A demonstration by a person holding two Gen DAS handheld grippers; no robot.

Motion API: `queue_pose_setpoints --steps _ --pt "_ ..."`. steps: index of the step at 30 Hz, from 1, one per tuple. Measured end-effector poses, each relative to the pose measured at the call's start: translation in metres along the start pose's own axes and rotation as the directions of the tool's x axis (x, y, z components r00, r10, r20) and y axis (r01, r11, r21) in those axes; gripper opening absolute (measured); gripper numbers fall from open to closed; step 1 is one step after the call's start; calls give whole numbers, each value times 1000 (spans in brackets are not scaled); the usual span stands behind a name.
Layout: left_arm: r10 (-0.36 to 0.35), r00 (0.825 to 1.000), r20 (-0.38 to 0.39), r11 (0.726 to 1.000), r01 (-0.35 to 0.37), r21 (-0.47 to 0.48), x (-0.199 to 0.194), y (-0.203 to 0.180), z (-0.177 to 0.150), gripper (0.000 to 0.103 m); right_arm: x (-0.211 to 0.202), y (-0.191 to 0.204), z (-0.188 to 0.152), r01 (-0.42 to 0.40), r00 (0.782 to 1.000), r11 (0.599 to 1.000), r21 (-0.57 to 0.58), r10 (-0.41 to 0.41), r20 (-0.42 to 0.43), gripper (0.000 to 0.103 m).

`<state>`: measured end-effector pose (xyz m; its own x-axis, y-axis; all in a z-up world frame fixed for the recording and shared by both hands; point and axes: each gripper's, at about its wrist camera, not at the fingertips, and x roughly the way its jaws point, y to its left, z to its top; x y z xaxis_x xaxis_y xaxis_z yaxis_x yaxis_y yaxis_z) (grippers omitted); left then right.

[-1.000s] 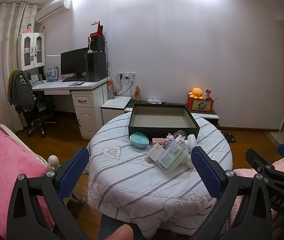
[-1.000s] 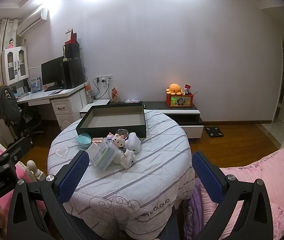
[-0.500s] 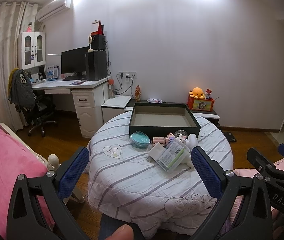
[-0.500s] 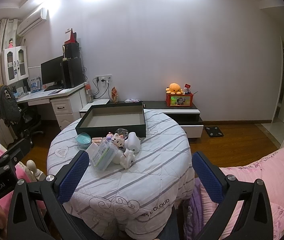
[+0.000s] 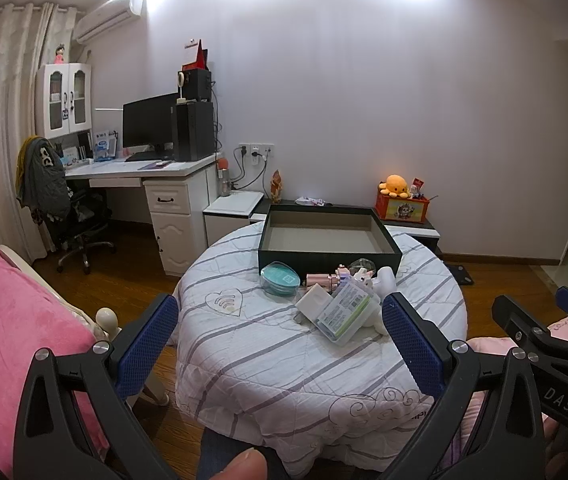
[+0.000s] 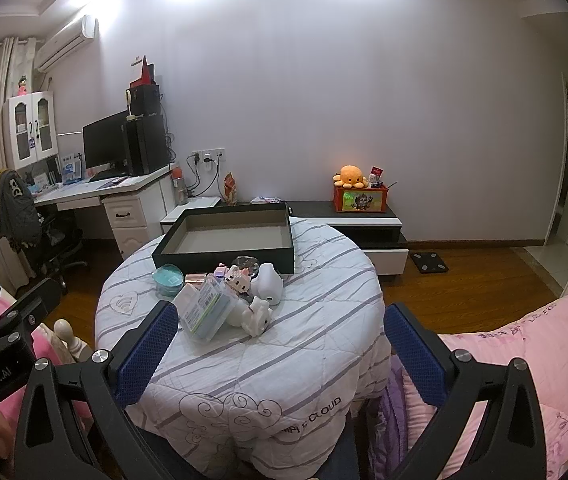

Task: Organize rigid objects

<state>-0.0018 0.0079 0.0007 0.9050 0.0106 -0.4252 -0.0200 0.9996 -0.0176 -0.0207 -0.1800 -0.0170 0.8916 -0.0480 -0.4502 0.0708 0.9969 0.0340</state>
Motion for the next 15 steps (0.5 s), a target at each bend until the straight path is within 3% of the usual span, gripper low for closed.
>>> queue_pose_setpoints --steps 9,15 --pt "-17 999 -31 1000 17 -10 27 2 -6 103 18 0 0 1 1000 1000 -3 -1 -31 103" --pt "-3 997 -75 1000 2 -20 67 7 -11 103 55 -4 -3 2 996 1000 -6 -2 -93 103"
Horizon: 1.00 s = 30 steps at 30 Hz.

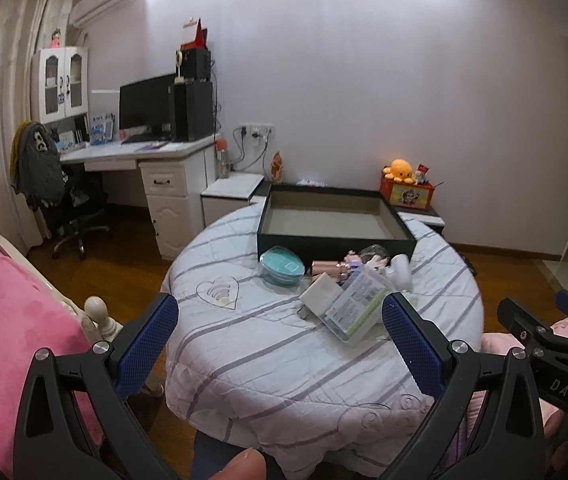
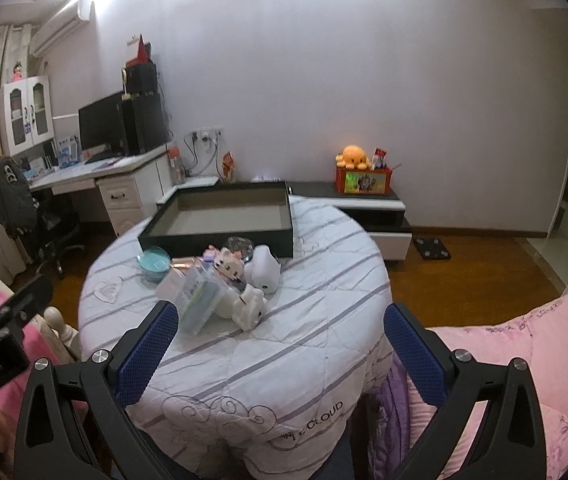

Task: Organize rigid objects
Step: 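Grasp the white charger plug with the left tool while the right tool grasps the white cat figurine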

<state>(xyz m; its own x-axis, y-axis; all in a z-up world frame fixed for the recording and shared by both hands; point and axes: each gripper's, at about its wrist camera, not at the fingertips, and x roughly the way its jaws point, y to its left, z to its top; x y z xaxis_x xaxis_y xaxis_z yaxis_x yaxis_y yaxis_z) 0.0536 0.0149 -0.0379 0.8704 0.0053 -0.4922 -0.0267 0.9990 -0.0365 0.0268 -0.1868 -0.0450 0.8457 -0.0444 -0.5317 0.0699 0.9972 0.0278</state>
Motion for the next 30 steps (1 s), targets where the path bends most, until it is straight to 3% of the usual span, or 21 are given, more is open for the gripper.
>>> queue_pose_setpoints --steps 14,23,30 --pt "-34 982 -187 999 29 -28 112 3 -8 103 113 0 -1 -73 980 997 11 74 -183 103" --pt "-63 957 -283 998 51 -47 168 -2 -13 103 175 6 -13 -134 941 991 -9 124 -315 97" --pt "-108 934 -341 993 89 -73 201 -10 -18 103 203 8 -19 -184 922 983 -21 165 -349 94"
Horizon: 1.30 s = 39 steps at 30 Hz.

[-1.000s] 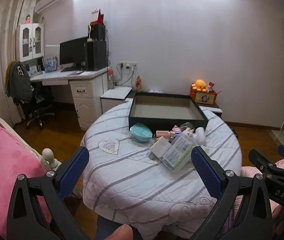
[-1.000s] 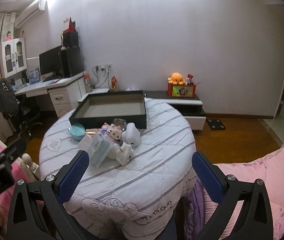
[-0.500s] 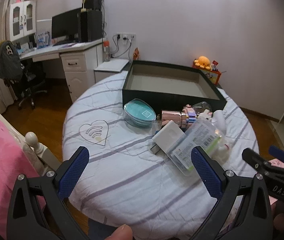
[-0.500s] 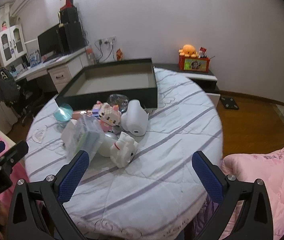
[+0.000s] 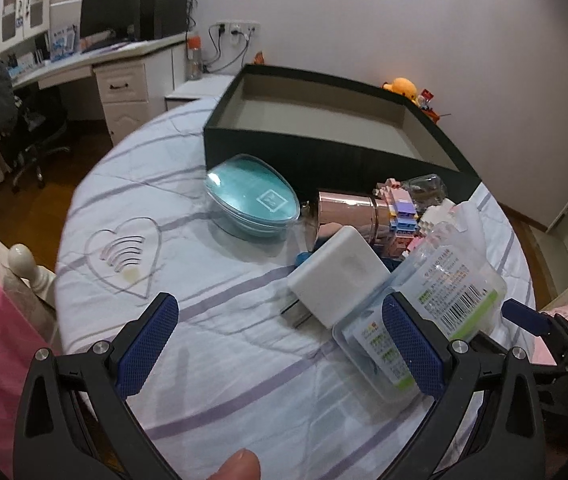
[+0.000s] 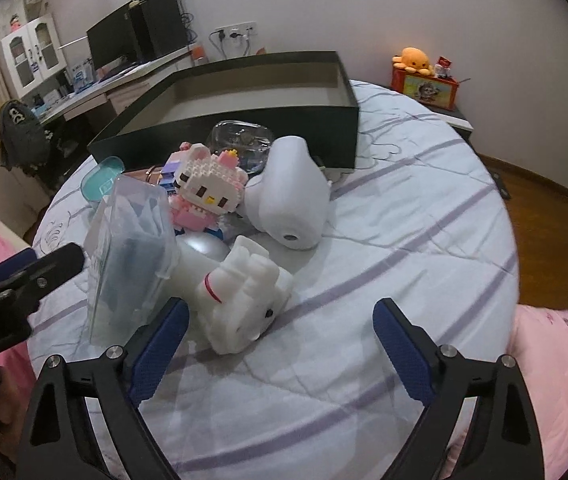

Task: Organize rigid objects
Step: 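Grasp the white charger plug with the left tool while the right tool grasps the white cat figurine, then carry the charger and figurine over the black tray and open both tools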

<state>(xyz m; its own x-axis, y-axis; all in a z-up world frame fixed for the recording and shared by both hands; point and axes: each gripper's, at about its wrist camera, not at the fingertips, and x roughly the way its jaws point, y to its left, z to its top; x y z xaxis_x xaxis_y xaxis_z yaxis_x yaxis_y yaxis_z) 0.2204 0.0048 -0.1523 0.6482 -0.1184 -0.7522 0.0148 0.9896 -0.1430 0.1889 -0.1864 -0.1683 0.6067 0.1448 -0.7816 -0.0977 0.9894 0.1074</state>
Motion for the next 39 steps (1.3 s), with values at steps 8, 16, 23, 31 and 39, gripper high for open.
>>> queue_pose_setpoints --steps 8,16,23,31,39 --pt "-10 1000 -4 1000 10 -10 21 -3 17 103 19 10 6 -22 1000 998 -57 22 -10 70" --pt "-54 997 -55 998 55 12 39 -2 14 101 20 0 13 -53 998 997 -53 52 -17 55" --pt "-57 995 -76 997 61 52 36 2 8 72 19 -4 18 -66 998 997 -27 66 -6 54" --pt "-98 992 -76 995 100 29 32 10 5 43 13 -6 18 -92 996 996 -5 92 15 54" --pt "-109 992 -57 994 111 22 17 11 -1 43 -7 -12 15 -106 993 994 11 105 44 54"
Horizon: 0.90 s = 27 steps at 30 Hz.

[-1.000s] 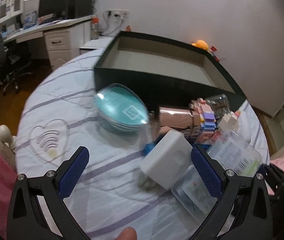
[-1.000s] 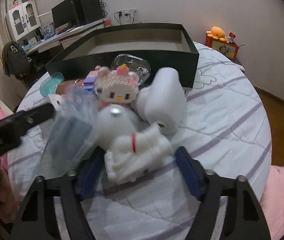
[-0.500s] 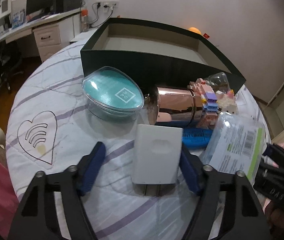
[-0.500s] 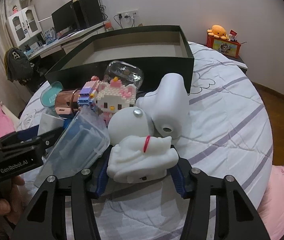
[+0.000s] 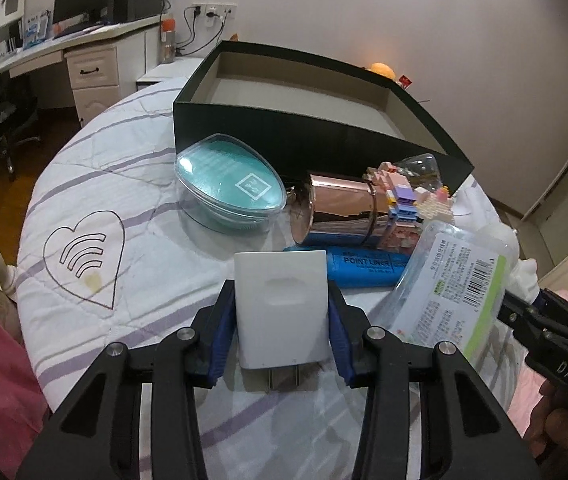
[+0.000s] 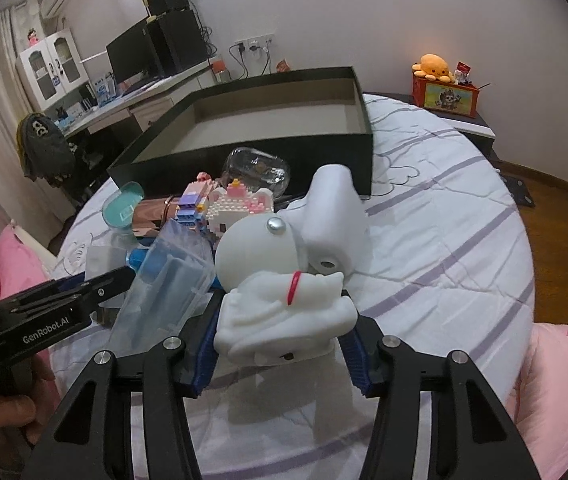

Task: Organize rigid objects
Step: 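Carry the charger and figurine over the black tray and open both tools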

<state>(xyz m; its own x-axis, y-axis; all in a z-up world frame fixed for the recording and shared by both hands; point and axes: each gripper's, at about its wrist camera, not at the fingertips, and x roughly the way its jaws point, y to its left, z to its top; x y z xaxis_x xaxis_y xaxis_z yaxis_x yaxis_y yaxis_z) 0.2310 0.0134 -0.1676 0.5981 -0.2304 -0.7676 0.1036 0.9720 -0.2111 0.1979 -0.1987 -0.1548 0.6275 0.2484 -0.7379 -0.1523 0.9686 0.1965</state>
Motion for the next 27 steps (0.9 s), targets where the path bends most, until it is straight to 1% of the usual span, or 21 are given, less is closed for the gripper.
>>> queue_pose_setpoints --steps 6,12,16,20,23,27 --pt "-3 999 43 1000 3 5 -22 1 1 43 -19 -1 5 -10 999 1000 9 9 37 53" --pt "-9 995 96 1000 7 12 -45 2 19 43 -34 7 21 -22 997 1000 -8 22 78 53" --pt "-6 990 141 1000 2 29 -53 -2 46 43 -37 17 44 -30 993 998 -46 35 112 53" --pt "10 984 175 998 -20 58 -51 -8 81 43 -33 31 78 -31 988 994 -105 47 149 54" --pt "20 980 200 997 -33 65 -41 -12 109 43 -20 36 107 -33 987 991 -128 52 152 54" --pt "35 978 203 996 -50 67 -19 -14 140 43 8 35 139 -30 990 990 -135 48 133 54"
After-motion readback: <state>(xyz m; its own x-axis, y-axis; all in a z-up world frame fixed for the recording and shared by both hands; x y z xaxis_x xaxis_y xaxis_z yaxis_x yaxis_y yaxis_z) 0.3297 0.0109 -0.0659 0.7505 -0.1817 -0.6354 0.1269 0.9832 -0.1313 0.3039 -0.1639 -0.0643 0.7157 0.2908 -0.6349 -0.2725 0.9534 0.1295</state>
